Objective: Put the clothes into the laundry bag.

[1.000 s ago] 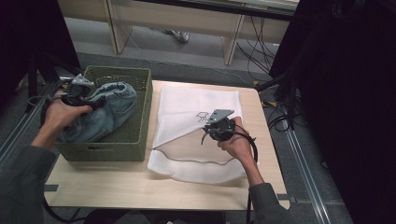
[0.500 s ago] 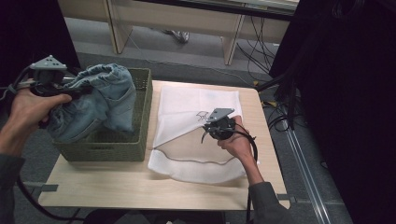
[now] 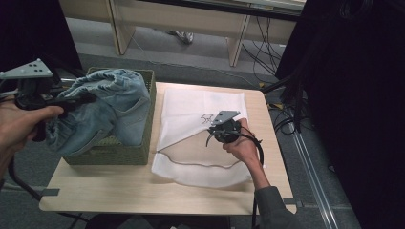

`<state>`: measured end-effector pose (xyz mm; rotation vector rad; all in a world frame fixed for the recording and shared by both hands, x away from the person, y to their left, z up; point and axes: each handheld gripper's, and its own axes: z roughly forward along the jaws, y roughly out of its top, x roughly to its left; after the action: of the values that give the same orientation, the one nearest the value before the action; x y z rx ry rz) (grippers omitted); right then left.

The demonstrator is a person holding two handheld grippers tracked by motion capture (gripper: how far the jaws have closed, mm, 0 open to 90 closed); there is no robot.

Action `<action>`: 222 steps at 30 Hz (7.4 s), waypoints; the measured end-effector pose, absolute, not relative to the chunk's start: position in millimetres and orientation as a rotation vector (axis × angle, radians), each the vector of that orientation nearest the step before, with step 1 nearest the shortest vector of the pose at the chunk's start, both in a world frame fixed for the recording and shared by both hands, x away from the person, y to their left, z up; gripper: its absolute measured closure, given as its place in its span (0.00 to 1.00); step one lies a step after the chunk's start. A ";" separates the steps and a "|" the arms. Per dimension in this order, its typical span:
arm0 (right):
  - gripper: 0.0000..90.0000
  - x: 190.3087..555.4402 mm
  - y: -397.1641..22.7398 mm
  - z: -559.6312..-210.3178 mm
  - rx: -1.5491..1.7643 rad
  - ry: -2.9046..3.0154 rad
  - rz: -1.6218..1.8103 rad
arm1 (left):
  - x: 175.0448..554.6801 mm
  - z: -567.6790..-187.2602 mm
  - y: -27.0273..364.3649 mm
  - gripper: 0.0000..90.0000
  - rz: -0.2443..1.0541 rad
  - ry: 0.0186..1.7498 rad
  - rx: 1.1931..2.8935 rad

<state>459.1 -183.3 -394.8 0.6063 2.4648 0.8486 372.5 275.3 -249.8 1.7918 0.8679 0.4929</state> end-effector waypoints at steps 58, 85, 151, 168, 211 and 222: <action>0.98 446.6 -197.5 -344.4 0.584 2.362 1.037 | 448.4 -426.3 33.3 0.75 0.163 0.952 2.047; 0.98 452.2 -188.2 -374.5 0.588 2.462 0.940 | 398.2 -411.8 58.8 0.18 0.354 0.933 2.134; 0.98 453.4 -182.2 -391.7 0.620 2.524 0.940 | 463.0 -481.7 1.1 0.48 0.296 1.077 1.941; 0.98 452.5 -183.0 -391.9 0.602 2.527 0.922 | 398.9 -498.1 -15.3 0.17 0.278 0.906 2.144; 0.98 452.0 -195.7 -394.5 0.647 2.533 0.930 | 427.0 -511.0 -39.6 0.60 0.400 0.946 1.975; 0.98 449.3 -201.2 -390.4 0.659 2.533 0.946 | 468.3 -481.3 -29.6 0.92 0.540 1.009 1.803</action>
<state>449.3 -201.2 -390.4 0.6594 2.5331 0.9460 468.3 -29.6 -481.3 1.8026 1.0086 0.5402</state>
